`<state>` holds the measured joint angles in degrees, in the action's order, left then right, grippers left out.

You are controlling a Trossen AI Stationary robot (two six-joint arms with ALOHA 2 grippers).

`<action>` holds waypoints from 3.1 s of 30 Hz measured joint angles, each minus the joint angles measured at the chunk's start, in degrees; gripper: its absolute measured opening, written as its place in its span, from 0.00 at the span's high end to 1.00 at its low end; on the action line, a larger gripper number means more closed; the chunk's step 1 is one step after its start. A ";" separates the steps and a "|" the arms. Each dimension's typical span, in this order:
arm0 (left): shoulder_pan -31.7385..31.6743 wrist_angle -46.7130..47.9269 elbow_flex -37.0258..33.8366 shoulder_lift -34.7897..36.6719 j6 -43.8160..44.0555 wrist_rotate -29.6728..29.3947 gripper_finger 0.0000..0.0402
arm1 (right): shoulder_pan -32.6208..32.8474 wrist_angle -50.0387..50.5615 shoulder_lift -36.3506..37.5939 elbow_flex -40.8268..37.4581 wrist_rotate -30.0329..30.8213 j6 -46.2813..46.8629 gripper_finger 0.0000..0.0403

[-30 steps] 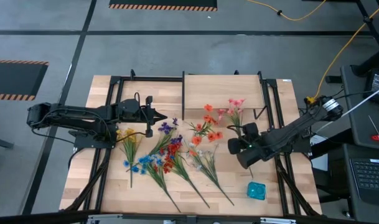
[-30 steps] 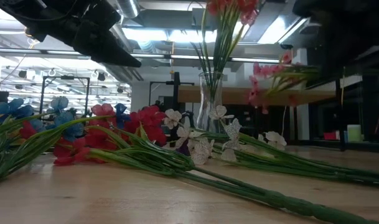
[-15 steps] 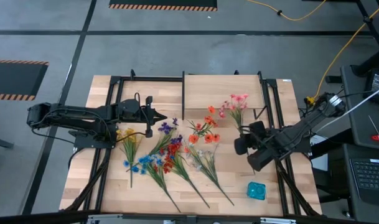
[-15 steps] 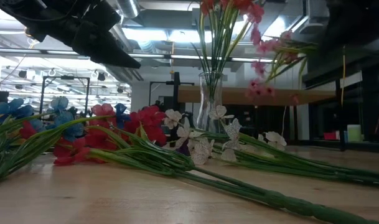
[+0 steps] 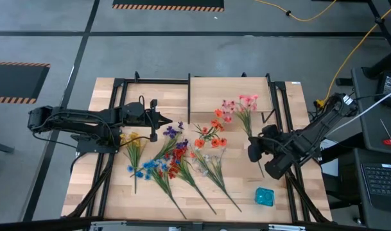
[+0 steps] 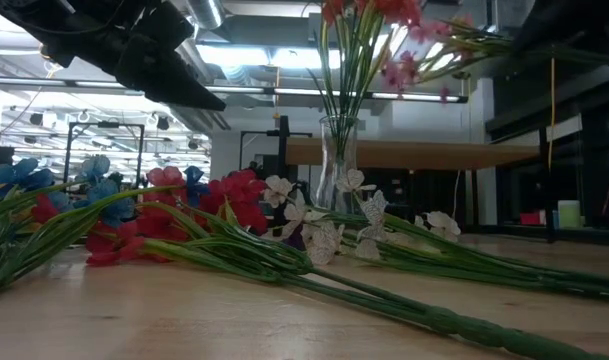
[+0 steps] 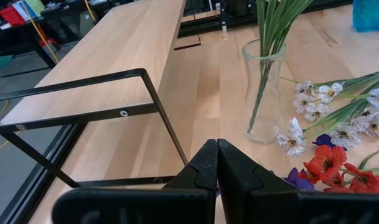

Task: Pick and place flowers into a vace then onto a shelf
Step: Put the pink flowers into the transparent vase

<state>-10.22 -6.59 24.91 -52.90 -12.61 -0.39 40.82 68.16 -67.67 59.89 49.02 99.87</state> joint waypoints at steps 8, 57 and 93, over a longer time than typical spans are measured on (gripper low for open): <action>-0.02 0.02 0.00 0.00 -0.03 -0.01 0.98 | -0.02 -0.11 2.68 0.01 5.46 -7.26 0.99; 0.00 0.04 0.00 0.00 4.43 0.01 0.99 | -33.68 -85.06 21.76 -33.11 -28.48 -96.56 1.00; -0.02 -6.99 -0.02 0.00 4.51 -0.01 0.99 | -51.84 -137.54 -3.29 -33.28 -68.83 -95.24 0.99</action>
<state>-10.24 -13.58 24.88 -52.90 -8.10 -0.40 -11.03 -69.38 -70.95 26.61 -19.81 4.63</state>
